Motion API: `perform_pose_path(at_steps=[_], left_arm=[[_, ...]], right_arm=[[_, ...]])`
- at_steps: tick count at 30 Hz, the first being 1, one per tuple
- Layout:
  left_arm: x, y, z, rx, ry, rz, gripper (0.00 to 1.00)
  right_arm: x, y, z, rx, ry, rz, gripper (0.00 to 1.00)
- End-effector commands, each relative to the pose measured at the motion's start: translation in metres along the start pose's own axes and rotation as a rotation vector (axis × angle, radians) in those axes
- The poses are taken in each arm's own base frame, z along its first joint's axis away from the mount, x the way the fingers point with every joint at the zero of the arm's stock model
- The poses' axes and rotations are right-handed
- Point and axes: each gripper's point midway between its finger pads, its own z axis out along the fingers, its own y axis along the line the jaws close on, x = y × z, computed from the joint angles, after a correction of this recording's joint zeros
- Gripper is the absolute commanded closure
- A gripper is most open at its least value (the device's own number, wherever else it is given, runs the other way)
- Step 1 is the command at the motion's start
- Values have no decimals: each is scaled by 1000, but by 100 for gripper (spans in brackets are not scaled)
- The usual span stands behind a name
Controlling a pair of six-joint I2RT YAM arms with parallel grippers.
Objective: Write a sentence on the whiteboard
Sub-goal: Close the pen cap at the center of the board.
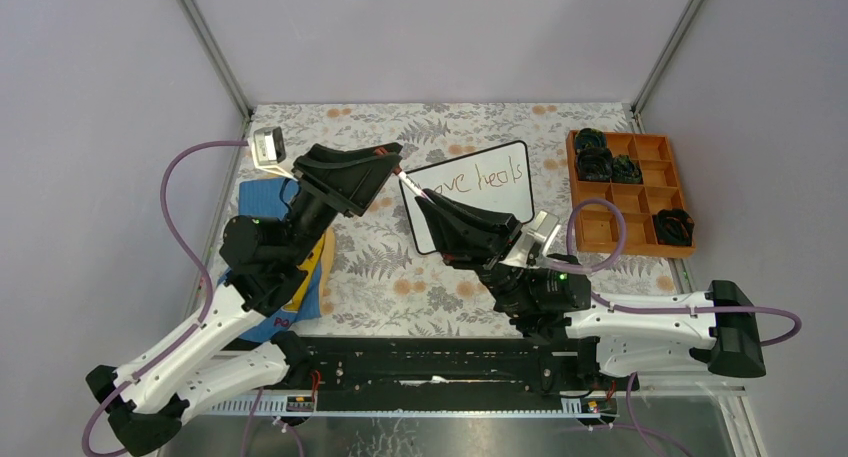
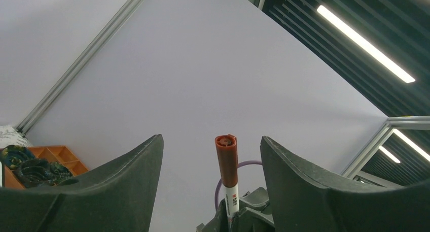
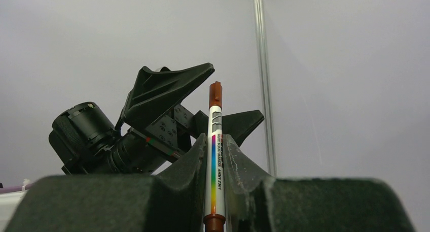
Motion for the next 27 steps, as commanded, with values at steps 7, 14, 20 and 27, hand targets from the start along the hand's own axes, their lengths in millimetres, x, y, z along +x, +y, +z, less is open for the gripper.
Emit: perform_pose_path(at_steps=[7,14,20,27], left_arm=[[-20,-21,-3,53,-57,30,33],[-23,-15,-7,29,-80,30,46],[-17,-9,-5,16,-60,21,62],[-2,3,-1,-6,-17,-26,99]], right_arm=[[-17,-2,0,0,-45,42,100],[-17,-5,0,19,-48,42,100],[-13,-6,1,29,-44,35,100],[-12,-10,3,58,-48,26,100]])
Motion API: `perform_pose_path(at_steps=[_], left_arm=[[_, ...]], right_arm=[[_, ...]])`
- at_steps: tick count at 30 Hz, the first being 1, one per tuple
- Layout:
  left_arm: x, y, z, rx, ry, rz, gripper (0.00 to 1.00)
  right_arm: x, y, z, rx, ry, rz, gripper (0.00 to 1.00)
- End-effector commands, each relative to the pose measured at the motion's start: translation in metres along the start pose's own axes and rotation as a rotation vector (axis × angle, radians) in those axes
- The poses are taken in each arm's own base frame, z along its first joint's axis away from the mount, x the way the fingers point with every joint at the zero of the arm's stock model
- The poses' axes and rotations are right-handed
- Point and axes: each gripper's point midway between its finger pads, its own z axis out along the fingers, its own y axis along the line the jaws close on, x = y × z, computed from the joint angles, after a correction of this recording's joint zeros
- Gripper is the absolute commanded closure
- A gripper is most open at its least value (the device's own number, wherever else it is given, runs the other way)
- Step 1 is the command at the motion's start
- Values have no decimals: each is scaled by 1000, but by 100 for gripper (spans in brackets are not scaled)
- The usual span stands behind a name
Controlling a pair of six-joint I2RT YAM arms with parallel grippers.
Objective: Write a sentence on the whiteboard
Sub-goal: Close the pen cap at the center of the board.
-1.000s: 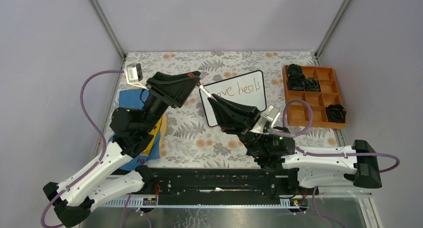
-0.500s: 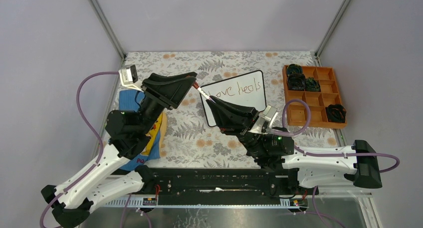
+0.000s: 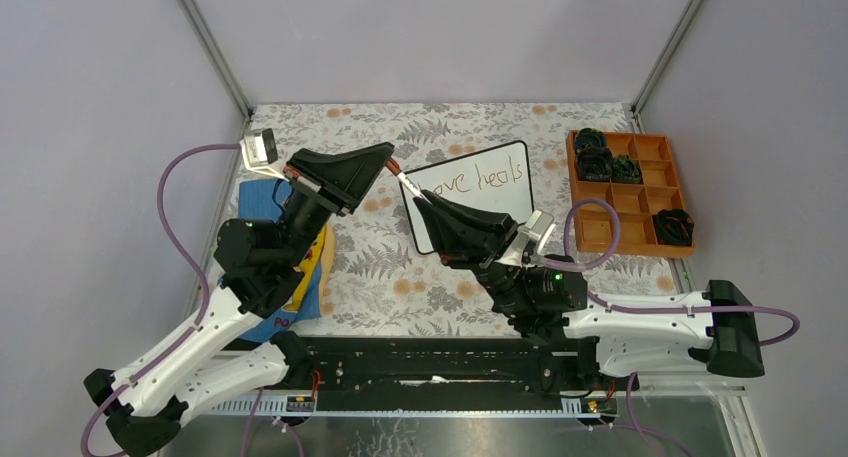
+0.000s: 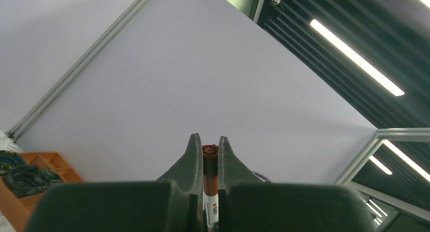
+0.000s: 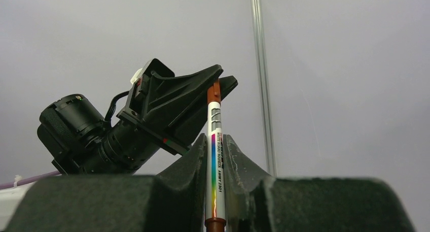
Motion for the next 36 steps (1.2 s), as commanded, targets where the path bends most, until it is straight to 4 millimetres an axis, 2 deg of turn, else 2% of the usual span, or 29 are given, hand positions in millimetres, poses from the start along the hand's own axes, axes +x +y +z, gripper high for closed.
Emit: perform_pose_path(at_steps=[1,14,20,24,28,31,34,36], left_arm=[[11,10,1,-7,31,-18,100],[62,35,1,-35,188,-148,100],[84,37,-3,-40,240,-185,100],[73,42,-6,-79,187,-178,100],[45,38,-10,-101,83,-122,100],[31,32,-10,-99,46,-89,80],[20,26,-10,-92,22,-49,66],[15,24,-11,-100,8,-28,51]], right_arm=[[-19,-10,6,55,-71,17,100],[-16,-18,14,120,-85,-20,100],[-15,-19,22,145,-97,-51,100],[-15,-16,20,119,-92,-56,100],[-12,-7,19,60,-57,-64,100],[-11,-4,18,39,-43,-58,100],[-11,-2,19,29,-33,-56,100],[-8,3,20,2,-16,-53,100]])
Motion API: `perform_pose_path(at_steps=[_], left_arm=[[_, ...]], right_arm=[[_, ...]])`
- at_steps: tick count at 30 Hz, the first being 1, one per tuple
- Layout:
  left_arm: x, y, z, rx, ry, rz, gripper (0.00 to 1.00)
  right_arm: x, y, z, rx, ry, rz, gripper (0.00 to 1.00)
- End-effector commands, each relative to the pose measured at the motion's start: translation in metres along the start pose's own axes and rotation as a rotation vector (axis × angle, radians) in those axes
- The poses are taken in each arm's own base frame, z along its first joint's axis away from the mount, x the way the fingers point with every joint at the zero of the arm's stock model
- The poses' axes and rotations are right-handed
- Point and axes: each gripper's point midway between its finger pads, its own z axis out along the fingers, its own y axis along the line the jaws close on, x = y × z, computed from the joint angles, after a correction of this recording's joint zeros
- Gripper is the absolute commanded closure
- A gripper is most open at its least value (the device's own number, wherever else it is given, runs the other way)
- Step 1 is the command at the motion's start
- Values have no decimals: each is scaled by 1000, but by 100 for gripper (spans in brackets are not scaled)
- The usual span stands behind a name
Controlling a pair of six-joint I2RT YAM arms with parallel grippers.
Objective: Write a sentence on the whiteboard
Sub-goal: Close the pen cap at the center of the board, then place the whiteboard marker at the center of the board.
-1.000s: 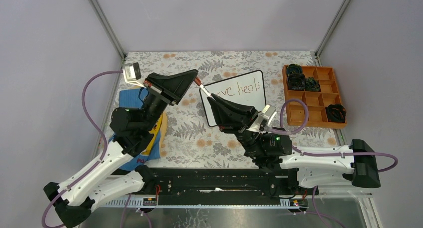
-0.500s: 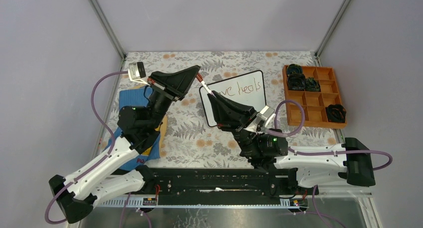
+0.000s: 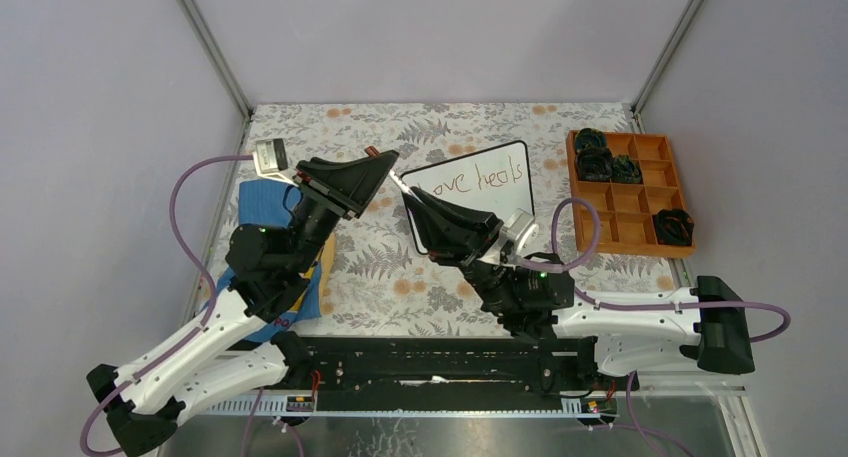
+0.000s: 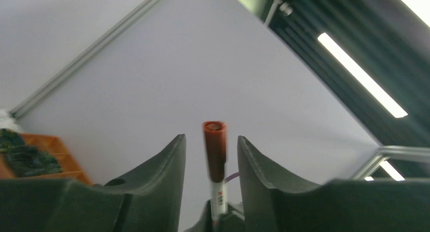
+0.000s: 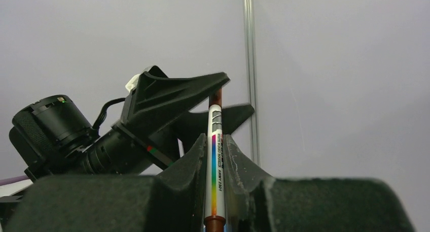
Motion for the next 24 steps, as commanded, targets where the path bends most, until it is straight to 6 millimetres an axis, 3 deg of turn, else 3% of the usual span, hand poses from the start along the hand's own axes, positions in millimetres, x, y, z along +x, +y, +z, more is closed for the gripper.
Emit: perform_pose_path(at_steps=[1,4,9,15,24], left_arm=[[6,5,-5,-33,47,79,44],[3,1,-7,-25,44,88,26],[8,7,-13,-35,55,69,24],[18,18,-21,-44,78,32,28],[21,16,-20,-23,94,28,44]], right_arm=[[-27,6,12,-37,-43,35,100],[-27,6,12,-36,-42,44,100],[-26,3,11,-12,-52,58,100],[-21,-6,12,44,-65,48,100],[-11,-6,12,57,-46,36,100]])
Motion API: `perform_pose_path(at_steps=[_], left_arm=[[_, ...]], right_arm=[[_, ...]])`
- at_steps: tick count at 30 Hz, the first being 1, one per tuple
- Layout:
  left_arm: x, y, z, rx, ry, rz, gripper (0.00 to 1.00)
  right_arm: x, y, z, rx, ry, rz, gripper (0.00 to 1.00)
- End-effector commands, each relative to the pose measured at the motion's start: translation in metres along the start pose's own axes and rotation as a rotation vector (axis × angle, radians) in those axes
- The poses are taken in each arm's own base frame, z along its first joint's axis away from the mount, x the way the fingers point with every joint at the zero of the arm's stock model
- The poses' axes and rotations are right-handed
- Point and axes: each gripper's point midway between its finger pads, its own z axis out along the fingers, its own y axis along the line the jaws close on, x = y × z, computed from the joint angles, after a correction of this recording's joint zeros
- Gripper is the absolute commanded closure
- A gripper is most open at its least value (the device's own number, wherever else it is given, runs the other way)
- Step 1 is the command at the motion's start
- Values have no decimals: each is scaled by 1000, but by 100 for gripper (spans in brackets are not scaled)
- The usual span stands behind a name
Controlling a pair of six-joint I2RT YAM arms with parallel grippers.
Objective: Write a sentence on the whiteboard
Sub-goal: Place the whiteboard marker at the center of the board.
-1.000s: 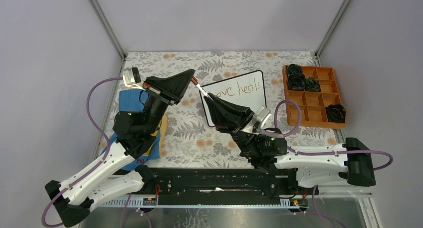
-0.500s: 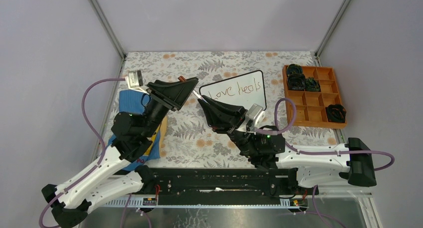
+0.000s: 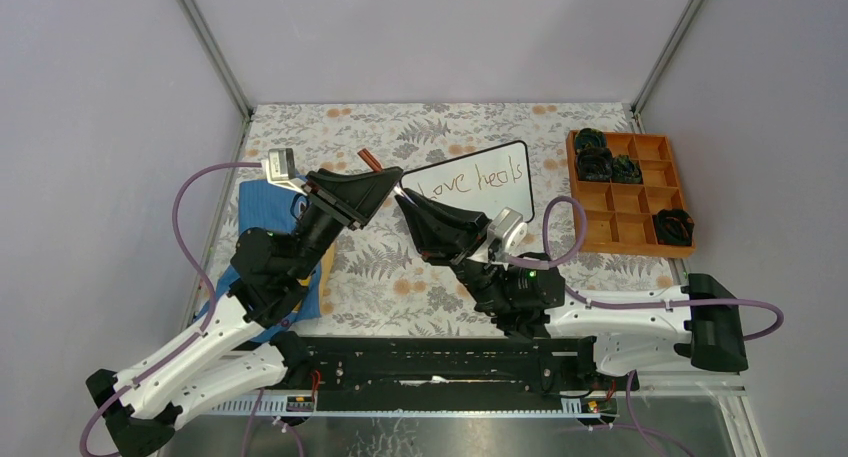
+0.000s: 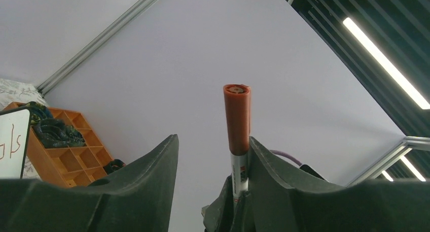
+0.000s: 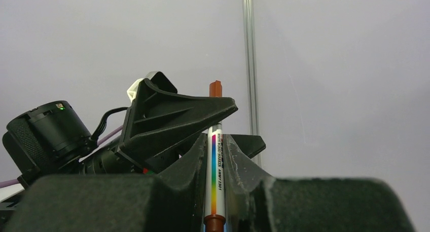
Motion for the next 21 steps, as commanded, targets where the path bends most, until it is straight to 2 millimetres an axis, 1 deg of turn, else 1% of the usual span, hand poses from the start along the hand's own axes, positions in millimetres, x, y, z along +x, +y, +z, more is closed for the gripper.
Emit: perform_pose_path(at_steps=[1,4,9,11,14,15,19,20,21], left_arm=[[-3,-14,0,57,-5,1,47],[-3,-15,0,63,-5,0,57],[-1,-11,-1,58,-3,-13,68],[1,-10,-1,57,0,-16,78],[1,-8,0,44,0,-9,99],[0,-7,0,36,0,-4,100],[-4,1,1,-16,-13,44,100],[-7,4,1,-43,-17,66,100],[-10,8,0,-76,-23,96,100]], right_arm=[[-25,-11,8,56,-78,33,100],[-22,-14,6,73,-72,26,100],[-16,-19,3,97,-61,9,100],[-14,-19,3,101,-55,4,100],[-9,-19,1,99,-36,-1,100],[-8,-18,0,96,-26,1,94],[-4,-20,-5,91,40,22,39],[-4,-22,-7,102,64,46,29],[-4,-23,-9,102,90,65,16]])
